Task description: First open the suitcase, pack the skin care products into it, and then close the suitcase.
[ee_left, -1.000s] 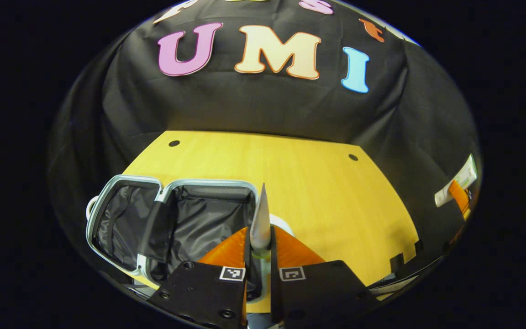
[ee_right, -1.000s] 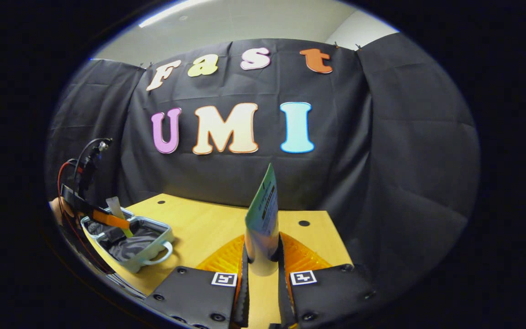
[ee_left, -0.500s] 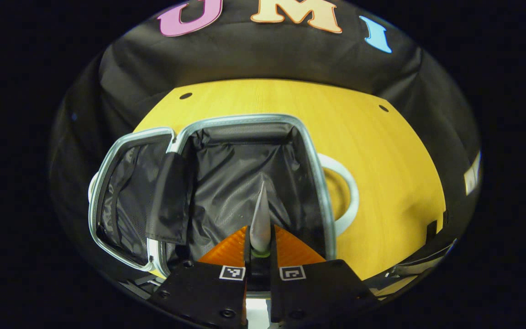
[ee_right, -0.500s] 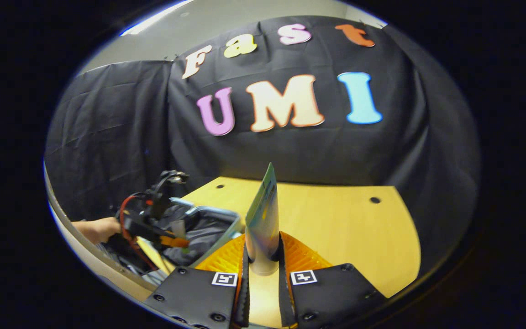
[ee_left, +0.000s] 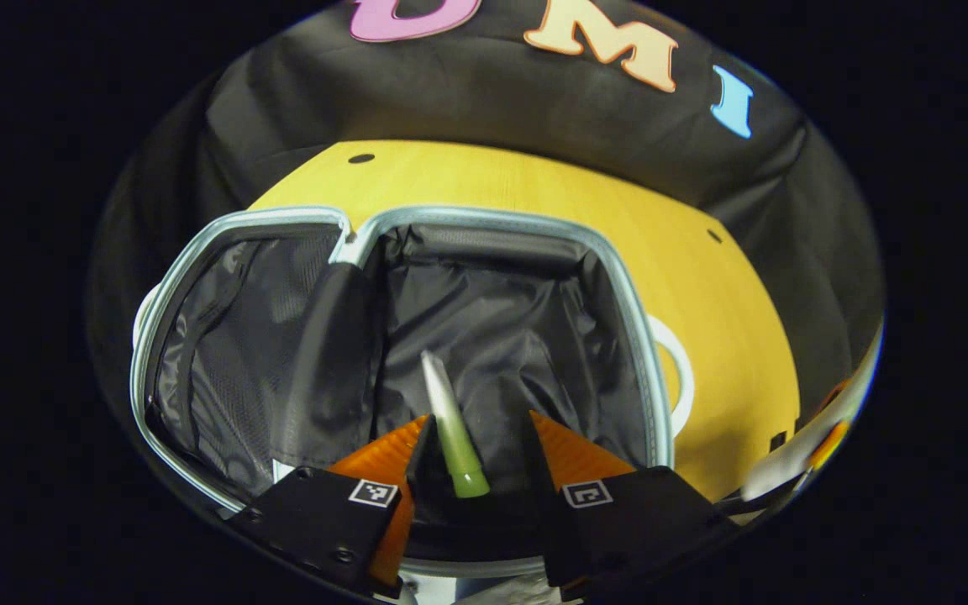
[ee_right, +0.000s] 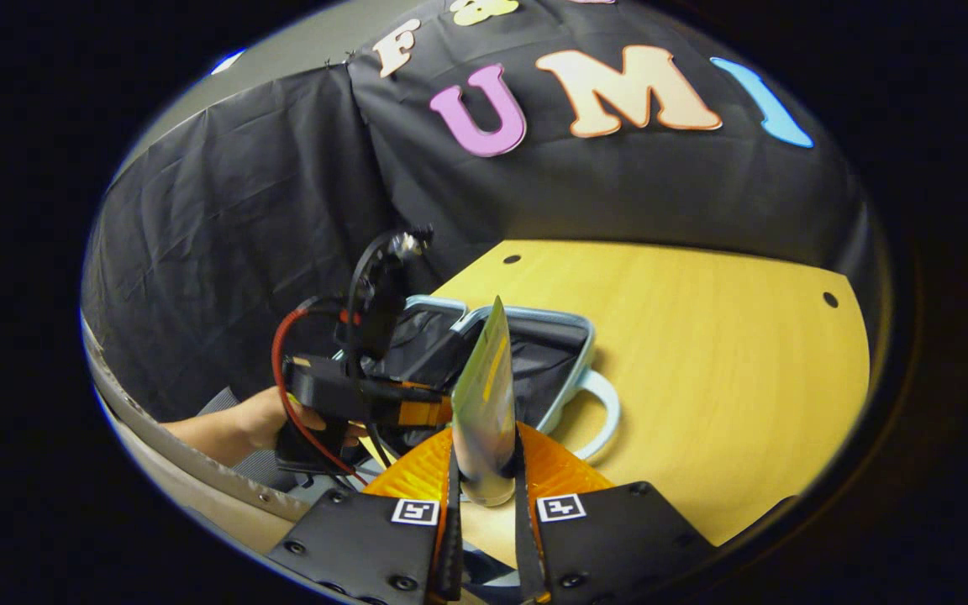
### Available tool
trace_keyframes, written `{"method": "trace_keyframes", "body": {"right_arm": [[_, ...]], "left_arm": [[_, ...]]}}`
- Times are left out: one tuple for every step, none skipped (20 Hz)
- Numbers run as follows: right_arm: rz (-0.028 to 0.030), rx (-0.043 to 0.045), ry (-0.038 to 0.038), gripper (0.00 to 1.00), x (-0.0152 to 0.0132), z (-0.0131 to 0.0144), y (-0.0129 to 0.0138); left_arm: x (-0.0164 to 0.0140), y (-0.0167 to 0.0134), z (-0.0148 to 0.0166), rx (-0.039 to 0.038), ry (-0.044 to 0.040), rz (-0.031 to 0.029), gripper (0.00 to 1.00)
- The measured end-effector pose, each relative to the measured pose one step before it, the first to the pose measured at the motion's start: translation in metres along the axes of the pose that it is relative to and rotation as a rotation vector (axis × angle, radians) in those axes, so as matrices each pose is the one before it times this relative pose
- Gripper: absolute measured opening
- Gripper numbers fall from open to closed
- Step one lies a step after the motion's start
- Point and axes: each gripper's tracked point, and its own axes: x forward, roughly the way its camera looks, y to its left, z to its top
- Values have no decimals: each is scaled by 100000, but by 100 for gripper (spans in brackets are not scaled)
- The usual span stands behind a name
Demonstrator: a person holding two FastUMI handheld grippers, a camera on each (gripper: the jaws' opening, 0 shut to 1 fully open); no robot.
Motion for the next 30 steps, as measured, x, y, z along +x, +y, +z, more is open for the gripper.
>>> {"method": "trace_keyframes", "body": {"right_arm": [[-715,1505,2460,28,1443,-621,-33],[-611,1934,2567,28,1073,-495,-14],[294,2358,2057,28,956,-539,351],[925,2794,2573,28,1060,-477,387],[-58,2359,2946,28,1035,-509,-118],[-783,1782,2274,28,977,-407,-193],[-1414,1836,1541,28,1044,-446,53],[-1662,1995,2232,28,666,-191,-137],[-1954,2159,1661,28,780,-123,-449],[-1391,1441,1153,28,570,5,-289],[-2065,833,251,28,409,74,-268],[-2330,68,-665,30,209,226,-294],[-1085,-161,-2155,28,112,657,83],[-539,493,-3210,28,-434,967,17],[-44,280,-4003,52,139,946,235],[-1149,-823,-4171,76,111,1256,-89],[-1551,-689,-3701,100,-650,829,-259],[-463,-304,-3331,92,-404,951,-3],[-71,164,-3018,98,-451,858,291],[-96,289,-2776,98,-439,870,80],[-458,333,-2596,98,-527,510,195],[-816,49,-2188,98,-424,534,-200],[-1473,110,-1545,98,-480,421,-266],[-1553,248,-1106,98,-369,312,-412],[-1871,138,-702,98,-342,103,-502],[-1955,-227,-421,98,-196,131,-631],[-1913,-43,-355,98,-172,42,-542],[-1463,341,-417,98,-298,166,-482],[-1675,497,-879,98,-310,230,-520],[-2372,457,-1735,98,-374,511,-682]], "left_arm": [[-703,397,1529,-814,-5089,-1615,57],[-794,696,1310,-1257,-4194,-862,57],[-782,827,1044,-1589,-2996,-1008,58],[-454,1360,903,-1552,-1901,507,62],[-472,1645,839,-1262,-1791,1425,59],[-499,2038,721,-1495,-1353,2411,59],[-477,2156,619,-1820,-1243,2691,59],[-438,2089,365,-2129,-1171,2950,59],[-570,2046,693,-2645,-806,3316,59],[-1003,2104,809,-2661,-905,3028,59],[-619,2092,654,-2666,-1393,2808,60],[-413,2235,406,-2224,-1257,2924,60],[-322,2288,559,-2113,-1191,3350,60],[71,1778,600,-1830,-948,2941,62],[-14,1905,793,-1623,-1041,2650,64],[350,2137,832,-1280,-1712,2706,69],[408,2003,913,-1017,-1810,2971,76],[256,1350,693,-867,-678,1866,86],[666,1600,454,-936,102,2638,96],[607,1244,434,-474,73,1963,95],[863,1136,373,-927,240,1006,96],[684,687,124,-539,996,935,96],[955,733,-73,647,1844,313,95],[824,869,-501,960,2428,235,96],[845,119,-599,1286,3145,-1490,96],[1185,492,-689,872,4832,-885,95],[1068,15,-768,601,4924,-1003,95],[1047,-25,-595,484,3393,-996,95],[878,29,-554,431,4065,-925,94],[701,430,90,552,1550,23,85]]}}
